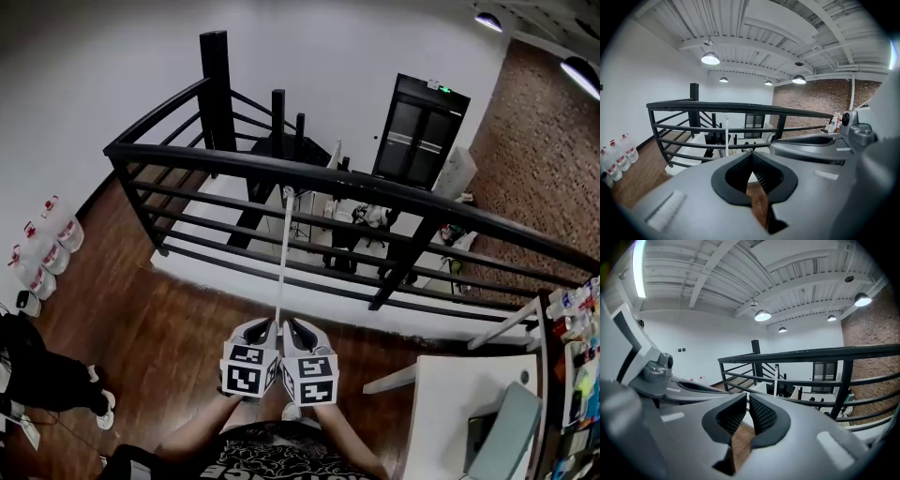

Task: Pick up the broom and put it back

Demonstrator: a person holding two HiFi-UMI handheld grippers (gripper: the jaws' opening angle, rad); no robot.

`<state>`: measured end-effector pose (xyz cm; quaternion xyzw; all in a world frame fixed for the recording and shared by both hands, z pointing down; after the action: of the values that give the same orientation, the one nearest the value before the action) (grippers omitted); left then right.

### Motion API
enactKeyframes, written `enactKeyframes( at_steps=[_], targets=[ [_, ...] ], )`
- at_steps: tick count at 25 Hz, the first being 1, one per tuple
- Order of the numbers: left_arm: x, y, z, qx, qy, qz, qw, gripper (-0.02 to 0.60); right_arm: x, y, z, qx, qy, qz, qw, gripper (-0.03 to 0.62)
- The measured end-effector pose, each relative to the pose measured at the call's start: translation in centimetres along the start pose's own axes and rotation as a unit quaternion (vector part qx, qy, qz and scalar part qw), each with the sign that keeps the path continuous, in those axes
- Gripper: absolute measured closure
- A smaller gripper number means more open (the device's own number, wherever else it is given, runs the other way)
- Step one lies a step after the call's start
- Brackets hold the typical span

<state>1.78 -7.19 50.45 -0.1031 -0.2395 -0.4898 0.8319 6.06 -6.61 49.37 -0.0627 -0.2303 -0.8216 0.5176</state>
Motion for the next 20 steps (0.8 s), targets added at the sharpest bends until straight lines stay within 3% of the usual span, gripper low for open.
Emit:
enactKeyframes(
  at_steps=[4,8,14,20],
  targets=[
    [2.8,0.2,-1.4,-0.001,-0.001,-0.004,1.0,0.577,1.4,3.1,-1.4,0.006,0.002,-0.003,1.0,0.589],
    [4.8,-2.4,-1.8,-0.017,-0.012,-0.023,0.9995,0.577,3.5,5.0,-2.8,0.01,0.006,-0.006,1.0,0.59],
    [6.2,-1.9,-1.7,-0.025,0.015,-0.045,0.9986,0.577,4.3,7.1,-2.8,-0.019,0.022,-0.02,0.999,0.589],
    [10.1,-7.3,-4.0,-0.039,0.008,-0.029,0.9988,0.577,11.9,6.9,-7.0,-0.024,0.022,-0.017,0.999,0.576]
  ],
)
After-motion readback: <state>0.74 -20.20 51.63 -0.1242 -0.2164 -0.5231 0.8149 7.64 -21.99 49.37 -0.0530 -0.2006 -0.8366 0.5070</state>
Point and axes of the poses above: the fingertips, and each gripper's own axes: x forward along the fingers, y to its right, z out of its underside, the point moved 1 cm from there along -x, backward along the fingers, and after that the axes turned 11 degrees about x, right-handed, at the moved point
